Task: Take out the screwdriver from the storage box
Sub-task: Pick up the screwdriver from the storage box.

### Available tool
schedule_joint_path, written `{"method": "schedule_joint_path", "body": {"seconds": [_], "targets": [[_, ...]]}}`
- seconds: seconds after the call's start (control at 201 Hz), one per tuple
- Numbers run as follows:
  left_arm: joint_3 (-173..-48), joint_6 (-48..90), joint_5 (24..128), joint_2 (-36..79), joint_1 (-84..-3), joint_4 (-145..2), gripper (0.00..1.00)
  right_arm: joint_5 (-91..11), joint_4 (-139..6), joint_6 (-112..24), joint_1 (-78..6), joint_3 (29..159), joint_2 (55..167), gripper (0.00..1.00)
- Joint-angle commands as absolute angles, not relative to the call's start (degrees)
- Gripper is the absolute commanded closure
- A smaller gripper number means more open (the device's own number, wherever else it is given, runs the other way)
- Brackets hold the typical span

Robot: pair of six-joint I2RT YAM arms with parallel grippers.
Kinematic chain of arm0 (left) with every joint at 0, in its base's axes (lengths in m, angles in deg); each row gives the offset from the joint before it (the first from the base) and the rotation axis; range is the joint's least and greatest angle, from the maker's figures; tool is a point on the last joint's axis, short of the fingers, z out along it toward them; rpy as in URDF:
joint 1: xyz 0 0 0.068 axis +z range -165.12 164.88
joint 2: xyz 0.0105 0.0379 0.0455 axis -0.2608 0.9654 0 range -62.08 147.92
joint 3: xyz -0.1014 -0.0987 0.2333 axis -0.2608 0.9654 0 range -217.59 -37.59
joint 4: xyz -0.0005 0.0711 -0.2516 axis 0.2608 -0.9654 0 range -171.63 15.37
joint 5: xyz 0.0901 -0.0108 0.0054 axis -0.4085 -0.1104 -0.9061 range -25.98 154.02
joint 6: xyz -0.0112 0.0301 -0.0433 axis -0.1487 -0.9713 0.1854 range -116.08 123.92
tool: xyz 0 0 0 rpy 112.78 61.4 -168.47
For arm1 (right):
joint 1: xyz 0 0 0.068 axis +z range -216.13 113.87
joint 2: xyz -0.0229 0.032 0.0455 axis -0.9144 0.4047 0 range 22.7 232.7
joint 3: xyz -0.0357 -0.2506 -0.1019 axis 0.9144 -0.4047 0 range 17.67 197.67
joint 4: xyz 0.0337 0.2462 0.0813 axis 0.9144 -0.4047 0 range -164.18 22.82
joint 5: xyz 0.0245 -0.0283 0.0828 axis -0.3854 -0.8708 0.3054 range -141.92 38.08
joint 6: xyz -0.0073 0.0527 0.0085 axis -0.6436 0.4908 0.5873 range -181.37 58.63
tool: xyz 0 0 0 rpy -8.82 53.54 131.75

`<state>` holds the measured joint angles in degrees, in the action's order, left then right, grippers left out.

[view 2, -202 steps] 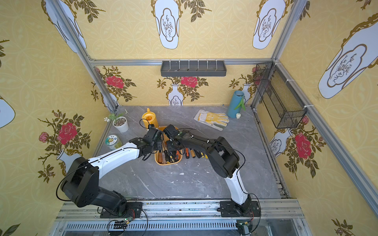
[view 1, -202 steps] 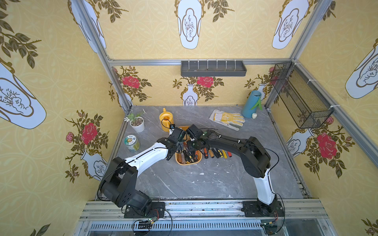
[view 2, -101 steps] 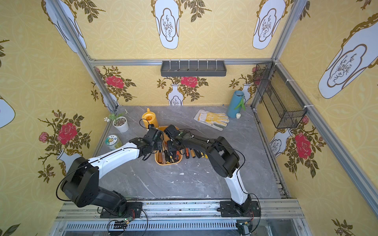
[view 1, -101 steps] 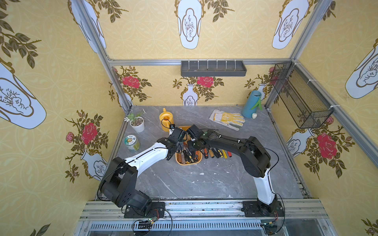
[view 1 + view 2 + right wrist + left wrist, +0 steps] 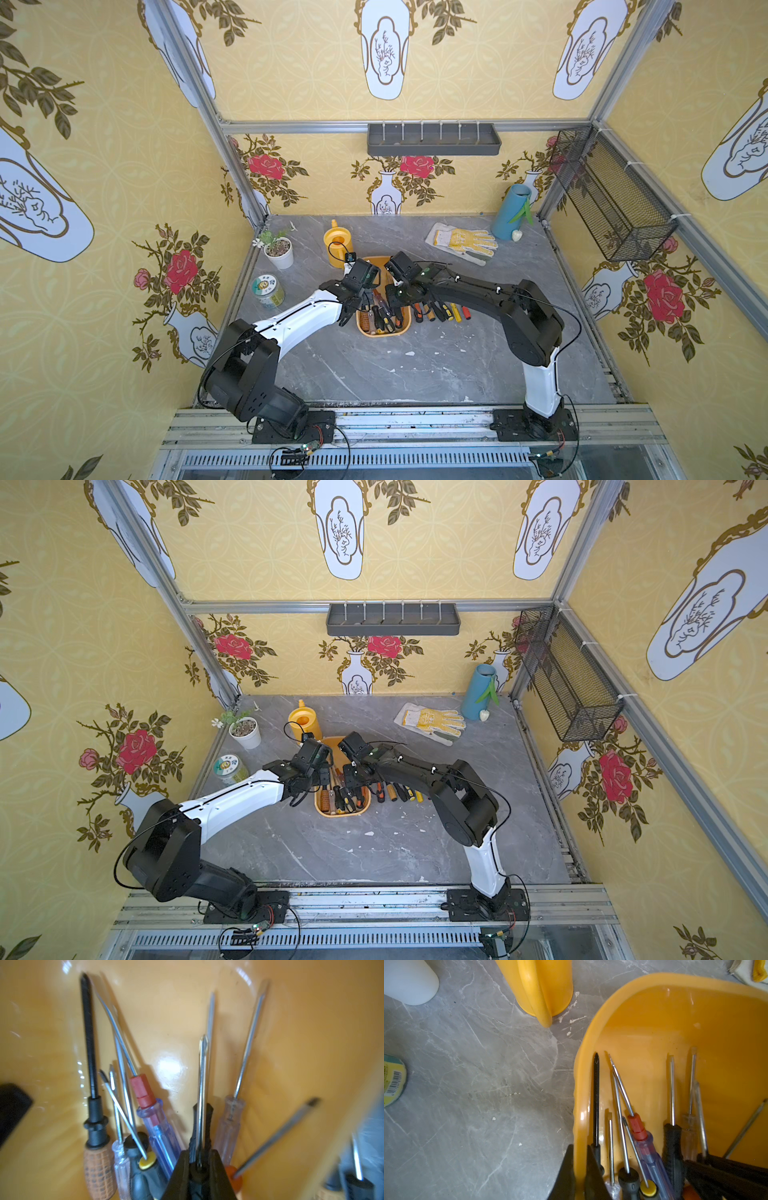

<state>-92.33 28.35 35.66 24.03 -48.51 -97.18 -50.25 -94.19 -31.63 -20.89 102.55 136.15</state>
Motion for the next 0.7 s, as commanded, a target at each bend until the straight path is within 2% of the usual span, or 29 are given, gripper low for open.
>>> {"method": "schedule_joint_path", "body": {"seconds": [0.0, 0.359, 0.692], "targets": [[-92.5, 28.0, 34.1, 24.0, -48.4, -95.8, 1.00, -49.2, -92.4, -31.8, -21.3, 102.0, 134.4, 1.00], [-92.4, 28.1, 33.6, 24.1, -48.4, -96.2, 1.00, -47.7, -89.8, -31.7, -22.3, 99.4, 129.6, 1.00], [-91.9, 27.2, 32.0, 23.6, -48.3, -96.8, 1.00, -49.0, -89.6, -32.1, -26.9, 94.7, 121.7, 1.00]]}}
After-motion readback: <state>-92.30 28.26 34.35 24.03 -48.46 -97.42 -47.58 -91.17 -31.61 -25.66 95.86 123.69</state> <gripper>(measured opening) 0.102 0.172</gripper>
